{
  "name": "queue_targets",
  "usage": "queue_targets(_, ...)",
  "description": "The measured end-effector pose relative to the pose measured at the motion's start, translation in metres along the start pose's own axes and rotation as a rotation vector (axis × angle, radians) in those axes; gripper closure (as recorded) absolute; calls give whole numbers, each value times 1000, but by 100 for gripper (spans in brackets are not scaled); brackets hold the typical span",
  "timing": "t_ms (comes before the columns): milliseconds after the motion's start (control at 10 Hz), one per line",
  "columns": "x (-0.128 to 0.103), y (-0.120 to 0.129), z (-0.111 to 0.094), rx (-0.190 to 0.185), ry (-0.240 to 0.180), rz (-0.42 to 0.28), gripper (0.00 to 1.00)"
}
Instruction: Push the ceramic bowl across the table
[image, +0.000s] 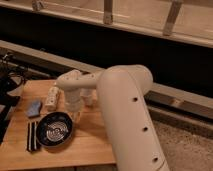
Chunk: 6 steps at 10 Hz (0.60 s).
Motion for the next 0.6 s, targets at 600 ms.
queue_targets(600,8,35,-2,10,3,-86,100)
